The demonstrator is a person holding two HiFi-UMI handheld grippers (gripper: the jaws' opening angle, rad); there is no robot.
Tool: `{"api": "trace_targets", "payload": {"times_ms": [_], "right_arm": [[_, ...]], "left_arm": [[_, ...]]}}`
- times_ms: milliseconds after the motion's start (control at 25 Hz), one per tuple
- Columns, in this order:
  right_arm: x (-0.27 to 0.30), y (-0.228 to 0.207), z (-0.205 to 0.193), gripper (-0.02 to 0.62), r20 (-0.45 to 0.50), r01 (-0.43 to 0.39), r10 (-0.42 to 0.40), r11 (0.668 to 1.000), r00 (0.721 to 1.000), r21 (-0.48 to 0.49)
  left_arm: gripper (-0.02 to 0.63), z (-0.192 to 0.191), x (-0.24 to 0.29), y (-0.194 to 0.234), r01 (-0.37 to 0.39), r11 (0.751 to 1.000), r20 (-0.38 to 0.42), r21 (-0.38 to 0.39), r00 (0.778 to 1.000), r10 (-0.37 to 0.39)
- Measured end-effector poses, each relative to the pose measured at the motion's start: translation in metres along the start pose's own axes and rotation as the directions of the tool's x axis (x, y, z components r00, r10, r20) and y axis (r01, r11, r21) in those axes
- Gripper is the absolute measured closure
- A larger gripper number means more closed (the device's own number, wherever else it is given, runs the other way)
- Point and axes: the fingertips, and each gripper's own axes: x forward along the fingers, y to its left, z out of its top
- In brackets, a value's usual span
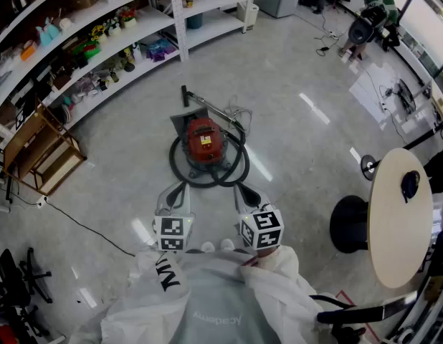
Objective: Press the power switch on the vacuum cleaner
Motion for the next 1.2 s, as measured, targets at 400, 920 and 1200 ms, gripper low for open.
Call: {"api": "trace_targets", "payload": {"times_ms": [400,920,1200], "right_arm": [[-0.002,-0.008,-0.002,0.597,0.008,0.004,-0.004,1.0,1.0,0.027],[-0.005,-0.036,-0.007,0.595,0.007,0.017,-0.017,0.999,1.0,0.04],[-0.001,-0.05,-0.009,0.597,0.001,0.002,-0.002,0.998,1.0,0.064]], "left_arm": [[0.606,-0.001,0.006,-0.006,0.014,1.0,-0.017,0.012,1.0,-0.014],[0.606,0.006,0.026,-0.022,0.019,0.999,-0.054,0.051,0.998,-0.017],[0.606,0.005,0.039,-0.027,0.016,0.998,-0.074,0.057,0.997,-0.012]]}}
